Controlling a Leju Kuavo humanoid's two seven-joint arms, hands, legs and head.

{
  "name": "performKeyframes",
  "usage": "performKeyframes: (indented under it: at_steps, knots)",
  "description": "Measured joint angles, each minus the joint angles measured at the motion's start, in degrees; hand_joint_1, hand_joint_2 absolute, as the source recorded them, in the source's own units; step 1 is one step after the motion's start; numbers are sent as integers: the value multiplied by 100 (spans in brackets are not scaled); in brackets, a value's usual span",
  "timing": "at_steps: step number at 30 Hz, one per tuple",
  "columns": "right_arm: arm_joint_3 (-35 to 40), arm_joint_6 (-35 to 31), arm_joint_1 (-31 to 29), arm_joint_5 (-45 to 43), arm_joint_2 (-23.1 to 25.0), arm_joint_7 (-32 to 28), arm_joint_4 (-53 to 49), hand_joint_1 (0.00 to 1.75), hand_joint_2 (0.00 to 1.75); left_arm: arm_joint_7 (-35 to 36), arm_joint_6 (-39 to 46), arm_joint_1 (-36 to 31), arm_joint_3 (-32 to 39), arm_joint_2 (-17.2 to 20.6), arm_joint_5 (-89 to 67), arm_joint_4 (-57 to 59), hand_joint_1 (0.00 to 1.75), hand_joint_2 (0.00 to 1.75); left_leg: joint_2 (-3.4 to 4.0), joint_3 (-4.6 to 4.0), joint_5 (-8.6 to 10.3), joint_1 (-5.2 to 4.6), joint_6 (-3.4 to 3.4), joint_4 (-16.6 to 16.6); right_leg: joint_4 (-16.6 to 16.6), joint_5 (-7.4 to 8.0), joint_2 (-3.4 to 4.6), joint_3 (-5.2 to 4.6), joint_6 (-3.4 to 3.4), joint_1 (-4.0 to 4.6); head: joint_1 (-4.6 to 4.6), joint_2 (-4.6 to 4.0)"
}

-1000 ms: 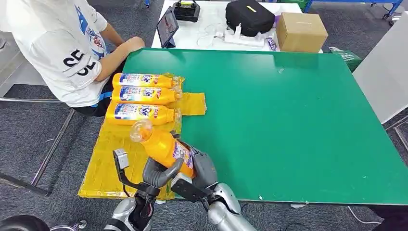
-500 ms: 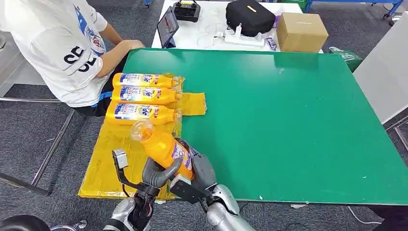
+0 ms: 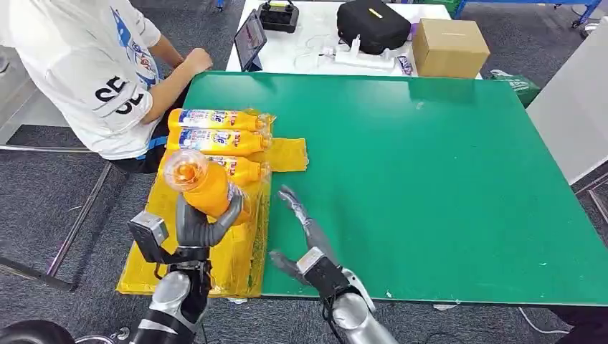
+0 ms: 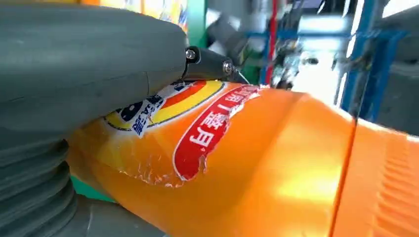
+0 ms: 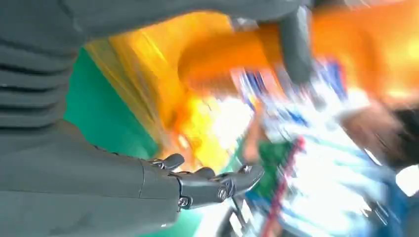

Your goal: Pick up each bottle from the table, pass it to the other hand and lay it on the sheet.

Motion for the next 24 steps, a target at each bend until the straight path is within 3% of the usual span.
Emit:
performKeyframes:
  at_steps: [4,9,13,16,24]
  knots:
    - [-324,-501,276,-239,-7,-146,-789,0,0,-50,457,-5,187,64,-608,-280,175,175,-4,-3,0,0,0,0,0,0,-1,-1,0,0,2,0]
    - [-843,-1291,490,-960,70,-203,-1885,0,0,290,1236,-7,215,279,-2571,-417,175,175,-3,-3,0,-1,0,0,-1,-1,-1,-2,0,-2,0,0]
    - [-1152,-1452,588,-1013,92,-209,-2330,0,0,639,1639,-76,211,461,-3830,-295,175,175,5,-2,-1,-2,0,0,-2,0,1,-6,0,-2,0,0]
    - [-1237,-1720,606,-934,146,-211,-2537,0,0,1097,1715,-297,152,629,-5200,270,175,175,1,-2,2,-1,-3,0,-1,1,0,-4,-1,-1,-2,0]
    - [-1259,-1838,604,-799,168,-211,-2677,0,0,1432,1720,-682,3,861,-5997,1503,175,175,13,-3,5,0,-7,0,2,3,5,-7,-2,-1,0,0]
